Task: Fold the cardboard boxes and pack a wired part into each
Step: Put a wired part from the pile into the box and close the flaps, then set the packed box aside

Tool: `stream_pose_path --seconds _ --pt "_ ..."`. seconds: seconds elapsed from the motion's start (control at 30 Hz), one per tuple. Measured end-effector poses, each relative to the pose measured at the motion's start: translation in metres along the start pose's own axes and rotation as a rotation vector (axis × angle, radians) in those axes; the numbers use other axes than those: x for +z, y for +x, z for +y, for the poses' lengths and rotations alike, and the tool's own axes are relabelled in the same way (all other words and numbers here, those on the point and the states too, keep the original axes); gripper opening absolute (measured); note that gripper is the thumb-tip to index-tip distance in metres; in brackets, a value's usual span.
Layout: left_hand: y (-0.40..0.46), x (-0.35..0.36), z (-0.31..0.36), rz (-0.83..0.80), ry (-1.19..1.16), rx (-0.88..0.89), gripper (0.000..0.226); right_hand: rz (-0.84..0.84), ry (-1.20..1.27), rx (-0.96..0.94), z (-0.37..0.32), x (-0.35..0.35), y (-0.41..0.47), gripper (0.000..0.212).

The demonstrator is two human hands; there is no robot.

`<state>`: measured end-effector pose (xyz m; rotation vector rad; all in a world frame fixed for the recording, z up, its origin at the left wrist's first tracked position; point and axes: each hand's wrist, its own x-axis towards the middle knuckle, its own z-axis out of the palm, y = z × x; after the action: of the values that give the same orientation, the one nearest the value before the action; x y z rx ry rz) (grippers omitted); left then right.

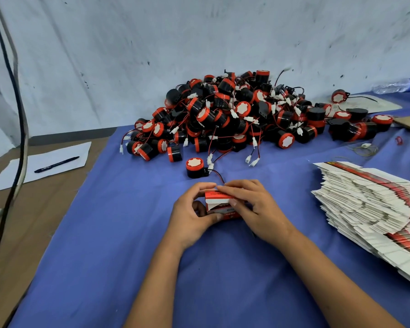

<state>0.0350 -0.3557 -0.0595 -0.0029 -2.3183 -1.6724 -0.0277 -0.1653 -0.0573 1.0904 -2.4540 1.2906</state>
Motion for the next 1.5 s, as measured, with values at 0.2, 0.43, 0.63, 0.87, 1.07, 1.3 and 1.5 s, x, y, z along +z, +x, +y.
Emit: stream_pose_path --seconds 0.2,0.43,0.63,0.87,1.07,1.3,1.5 --pt "0.0 0.0 -0.001 0.044 -0.13 0.005 0.025 -0.118 -0.004 0.031 0.004 -0.001 -0.002 0.039" --pt "0.0 0.009 -0.002 0.357 0.116 0.142 0.01 0.256 0.091 -0.021 0.002 0.002 -0.006 0.023" --pt "-0.005 0.018 0.002 0.401 0.522 0.344 0.003 0.275 0.009 -0.036 0.0 0.004 -0.004 0.021" --pt "-0.008 0.017 0.001 0.329 0.625 0.363 0.019 0.14 -0.268 -0.075 -0.009 0.004 -0.011 0.012" --pt "-0.004 0.02 -0.006 0.255 0.679 0.367 0.026 0.073 -0.427 0.011 -0.017 0.015 -0.011 0.021" --pt "0.002 0.026 0.021 0.225 0.286 0.062 0.031 0.024 -0.442 0.168 -0.041 0.005 -0.023 0.032" --pt "0.0 0.127 0.13 0.203 -0.059 0.256 0.015 0.472 -0.451 0.215 -0.074 -0.14 -0.062 0.039"
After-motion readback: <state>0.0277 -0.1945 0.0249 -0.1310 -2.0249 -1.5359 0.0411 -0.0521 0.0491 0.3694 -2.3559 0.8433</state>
